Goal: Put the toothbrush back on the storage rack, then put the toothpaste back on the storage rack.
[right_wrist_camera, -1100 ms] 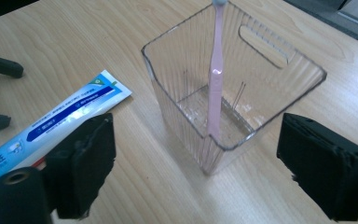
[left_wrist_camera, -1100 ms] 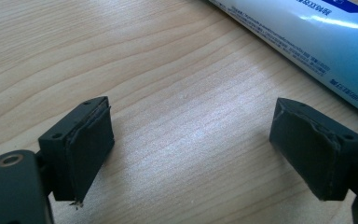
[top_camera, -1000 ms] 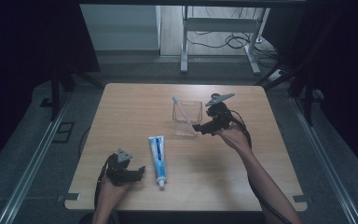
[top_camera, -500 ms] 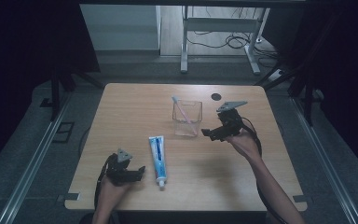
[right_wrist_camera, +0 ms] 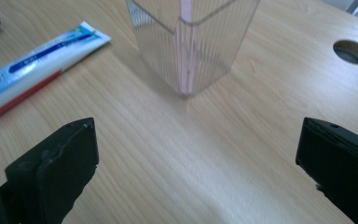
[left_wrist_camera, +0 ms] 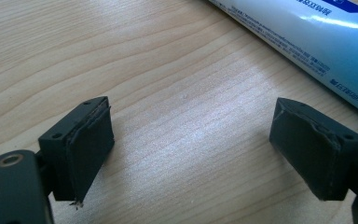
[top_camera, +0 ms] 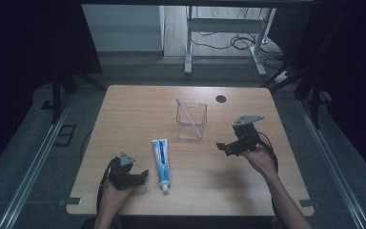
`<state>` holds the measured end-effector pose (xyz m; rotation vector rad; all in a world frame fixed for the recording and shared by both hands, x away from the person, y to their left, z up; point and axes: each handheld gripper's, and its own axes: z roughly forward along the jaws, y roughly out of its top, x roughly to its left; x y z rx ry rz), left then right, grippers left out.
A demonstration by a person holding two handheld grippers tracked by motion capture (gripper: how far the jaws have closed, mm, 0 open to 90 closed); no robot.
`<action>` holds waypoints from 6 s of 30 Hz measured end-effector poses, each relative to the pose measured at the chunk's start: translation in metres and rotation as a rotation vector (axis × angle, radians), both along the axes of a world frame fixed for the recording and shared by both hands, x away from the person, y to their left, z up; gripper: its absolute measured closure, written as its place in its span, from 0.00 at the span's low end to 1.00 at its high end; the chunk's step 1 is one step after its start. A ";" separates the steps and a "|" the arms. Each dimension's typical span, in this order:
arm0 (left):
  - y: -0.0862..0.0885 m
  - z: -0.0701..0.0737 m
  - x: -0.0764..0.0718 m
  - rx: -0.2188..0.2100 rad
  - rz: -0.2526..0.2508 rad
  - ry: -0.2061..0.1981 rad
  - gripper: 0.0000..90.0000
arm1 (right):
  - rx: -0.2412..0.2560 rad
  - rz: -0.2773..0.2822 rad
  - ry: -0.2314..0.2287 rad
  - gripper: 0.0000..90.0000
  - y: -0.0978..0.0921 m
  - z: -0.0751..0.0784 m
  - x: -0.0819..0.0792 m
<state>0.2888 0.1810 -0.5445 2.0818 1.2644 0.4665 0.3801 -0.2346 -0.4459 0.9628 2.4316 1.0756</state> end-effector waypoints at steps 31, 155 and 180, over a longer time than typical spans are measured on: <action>0.000 0.000 0.000 0.003 -0.004 -0.003 0.15 | -0.002 -0.057 0.021 0.00 -0.032 -0.059 -0.064; -0.052 0.039 0.003 -0.006 -0.276 0.142 0.93 | -0.034 -0.059 0.050 0.00 -0.039 -0.098 -0.077; -0.055 0.053 0.036 0.028 -0.244 0.146 0.51 | -0.035 -0.060 0.052 0.00 -0.039 -0.098 -0.077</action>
